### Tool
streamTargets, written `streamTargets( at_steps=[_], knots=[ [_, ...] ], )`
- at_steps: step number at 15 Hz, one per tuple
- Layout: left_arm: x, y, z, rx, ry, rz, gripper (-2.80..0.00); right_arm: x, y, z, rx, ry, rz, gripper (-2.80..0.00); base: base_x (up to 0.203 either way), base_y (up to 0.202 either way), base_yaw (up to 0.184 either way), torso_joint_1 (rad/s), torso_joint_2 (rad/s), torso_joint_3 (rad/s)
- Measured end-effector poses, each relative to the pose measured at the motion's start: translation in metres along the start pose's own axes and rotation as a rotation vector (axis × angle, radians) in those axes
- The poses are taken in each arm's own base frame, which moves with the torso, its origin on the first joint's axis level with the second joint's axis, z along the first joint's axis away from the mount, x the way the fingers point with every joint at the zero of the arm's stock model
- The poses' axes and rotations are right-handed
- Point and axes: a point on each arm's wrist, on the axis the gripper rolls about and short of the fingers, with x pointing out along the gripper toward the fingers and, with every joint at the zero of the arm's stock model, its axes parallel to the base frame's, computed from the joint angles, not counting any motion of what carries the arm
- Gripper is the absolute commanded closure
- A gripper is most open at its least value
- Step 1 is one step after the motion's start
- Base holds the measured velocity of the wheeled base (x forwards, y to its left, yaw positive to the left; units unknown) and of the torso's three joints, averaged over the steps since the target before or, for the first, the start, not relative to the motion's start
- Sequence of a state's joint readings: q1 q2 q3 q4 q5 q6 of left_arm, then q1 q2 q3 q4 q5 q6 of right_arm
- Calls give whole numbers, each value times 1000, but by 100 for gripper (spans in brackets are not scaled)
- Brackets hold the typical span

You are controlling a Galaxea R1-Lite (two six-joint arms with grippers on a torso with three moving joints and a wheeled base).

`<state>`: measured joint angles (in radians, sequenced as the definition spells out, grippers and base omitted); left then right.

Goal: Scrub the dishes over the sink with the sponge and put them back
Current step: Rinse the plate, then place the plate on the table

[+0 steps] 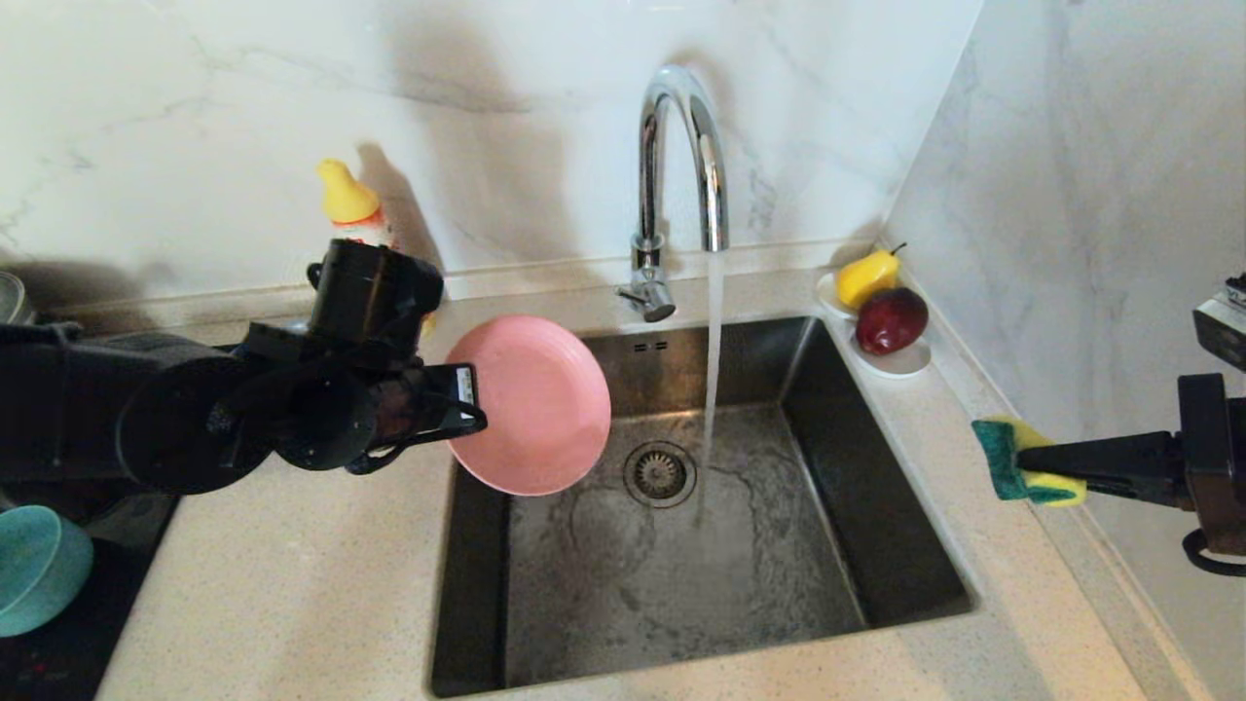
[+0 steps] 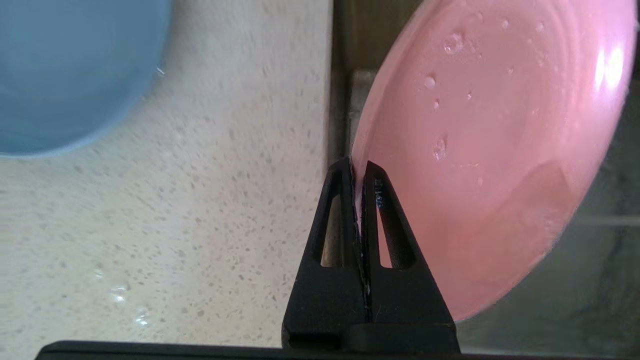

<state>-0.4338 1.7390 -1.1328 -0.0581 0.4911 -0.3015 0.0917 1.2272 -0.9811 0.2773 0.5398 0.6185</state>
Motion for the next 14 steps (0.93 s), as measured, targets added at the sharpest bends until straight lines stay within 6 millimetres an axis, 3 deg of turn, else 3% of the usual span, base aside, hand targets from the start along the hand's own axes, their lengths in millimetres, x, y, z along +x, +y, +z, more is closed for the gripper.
streamTargets(
  at_steps=[5,14],
  knots=[
    [-25,26,0,-36,0,0,0,4,-4,-1,0,-1,1,0,0,0,0,0,0,0],
    [-47,121,-31,-322,225,-15,0,7,-8,-4,11,15,-8,0,0,0,0,0,0,0]
  ],
)
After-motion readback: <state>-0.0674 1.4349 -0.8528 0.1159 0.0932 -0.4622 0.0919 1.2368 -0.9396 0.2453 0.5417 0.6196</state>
